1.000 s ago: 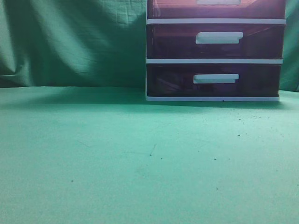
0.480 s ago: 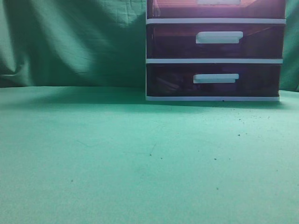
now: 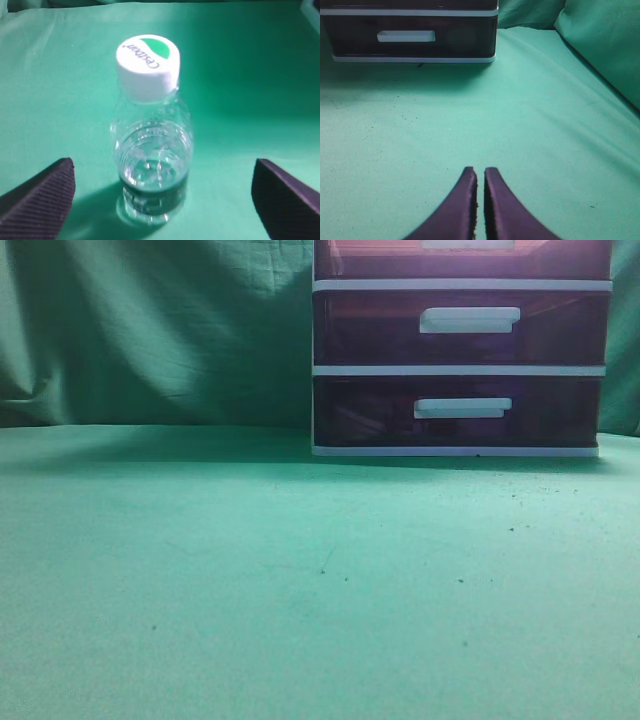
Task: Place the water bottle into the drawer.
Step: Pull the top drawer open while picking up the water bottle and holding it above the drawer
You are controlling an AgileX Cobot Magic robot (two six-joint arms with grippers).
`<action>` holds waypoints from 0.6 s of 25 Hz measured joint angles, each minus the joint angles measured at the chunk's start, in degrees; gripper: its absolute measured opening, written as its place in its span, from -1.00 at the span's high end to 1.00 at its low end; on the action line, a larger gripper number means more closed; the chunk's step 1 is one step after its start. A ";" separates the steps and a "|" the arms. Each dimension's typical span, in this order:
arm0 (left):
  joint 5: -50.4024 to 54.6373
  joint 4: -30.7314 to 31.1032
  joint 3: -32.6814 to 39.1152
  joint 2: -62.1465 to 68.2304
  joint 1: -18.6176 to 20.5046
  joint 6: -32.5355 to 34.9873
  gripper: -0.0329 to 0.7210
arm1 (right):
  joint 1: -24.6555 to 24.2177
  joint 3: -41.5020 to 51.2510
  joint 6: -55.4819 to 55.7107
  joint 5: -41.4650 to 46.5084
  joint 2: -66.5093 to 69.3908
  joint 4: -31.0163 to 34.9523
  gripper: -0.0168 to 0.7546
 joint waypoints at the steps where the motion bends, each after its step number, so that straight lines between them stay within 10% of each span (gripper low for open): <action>1: -1.27 -0.16 -0.42 2.23 0.00 0.00 -0.78 | 0.00 0.00 0.00 0.00 0.00 0.00 0.96; 15: -16.22 -2.39 -7.24 24.14 0.00 0.00 -0.62 | 0.00 0.00 0.00 0.00 0.00 0.00 0.96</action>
